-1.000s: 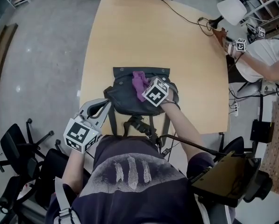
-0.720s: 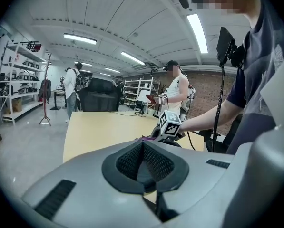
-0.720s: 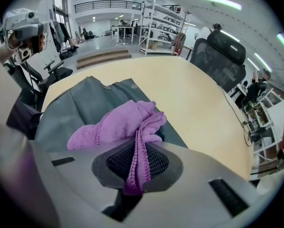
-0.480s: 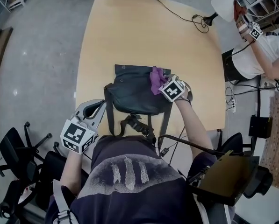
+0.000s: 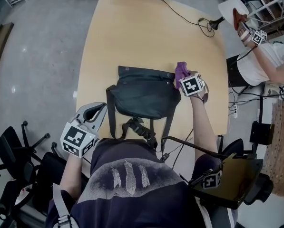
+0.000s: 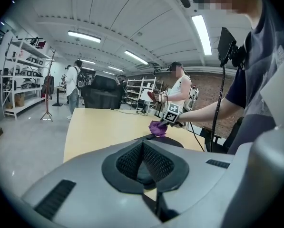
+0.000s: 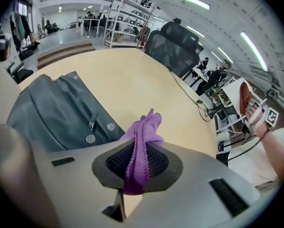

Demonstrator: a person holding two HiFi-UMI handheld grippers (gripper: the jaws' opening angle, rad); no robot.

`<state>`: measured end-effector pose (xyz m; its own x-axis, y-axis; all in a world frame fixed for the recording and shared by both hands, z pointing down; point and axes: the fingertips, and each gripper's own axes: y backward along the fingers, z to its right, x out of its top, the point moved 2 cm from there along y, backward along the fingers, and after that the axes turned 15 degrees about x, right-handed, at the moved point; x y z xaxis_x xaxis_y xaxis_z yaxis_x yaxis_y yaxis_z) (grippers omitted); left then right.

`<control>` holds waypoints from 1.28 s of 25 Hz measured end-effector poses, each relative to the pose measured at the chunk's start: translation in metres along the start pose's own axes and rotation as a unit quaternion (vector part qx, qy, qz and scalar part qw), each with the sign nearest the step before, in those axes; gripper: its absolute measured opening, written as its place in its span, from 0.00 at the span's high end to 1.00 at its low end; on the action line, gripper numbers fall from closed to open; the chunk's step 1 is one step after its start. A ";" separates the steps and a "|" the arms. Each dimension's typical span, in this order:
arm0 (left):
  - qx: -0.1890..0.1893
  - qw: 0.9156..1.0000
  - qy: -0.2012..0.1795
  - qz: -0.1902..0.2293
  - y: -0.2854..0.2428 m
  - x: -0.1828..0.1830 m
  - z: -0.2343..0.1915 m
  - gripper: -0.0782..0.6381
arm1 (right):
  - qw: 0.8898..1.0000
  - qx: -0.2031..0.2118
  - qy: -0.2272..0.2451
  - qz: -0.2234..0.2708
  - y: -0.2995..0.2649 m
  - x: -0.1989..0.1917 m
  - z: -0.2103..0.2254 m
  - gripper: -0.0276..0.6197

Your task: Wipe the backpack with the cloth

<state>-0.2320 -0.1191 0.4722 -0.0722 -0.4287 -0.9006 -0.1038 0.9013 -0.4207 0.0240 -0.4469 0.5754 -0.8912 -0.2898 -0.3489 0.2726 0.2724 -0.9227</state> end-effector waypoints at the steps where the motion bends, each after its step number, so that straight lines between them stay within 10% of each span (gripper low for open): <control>1: -0.002 1.000 0.001 -0.002 0.000 -0.001 0.001 0.88 | 1.000 0.004 0.004 0.003 -0.007 0.007 -0.007 0.91; 28: 0.021 0.999 0.037 0.000 0.025 -0.008 -0.034 0.88 | 0.964 0.259 0.055 0.012 -0.094 0.144 -0.223 0.91; 32: 0.030 0.999 0.037 0.003 0.032 -0.009 -0.039 0.88 | 0.935 0.348 0.024 0.060 -0.084 0.174 -0.262 0.91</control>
<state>-0.2734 -0.0886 0.4711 -0.1465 -0.4244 -0.8935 -0.0444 0.9052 -0.4227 -0.2488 -0.2793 0.6351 -0.8495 -0.2489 -0.4652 0.5273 -0.3670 -0.7664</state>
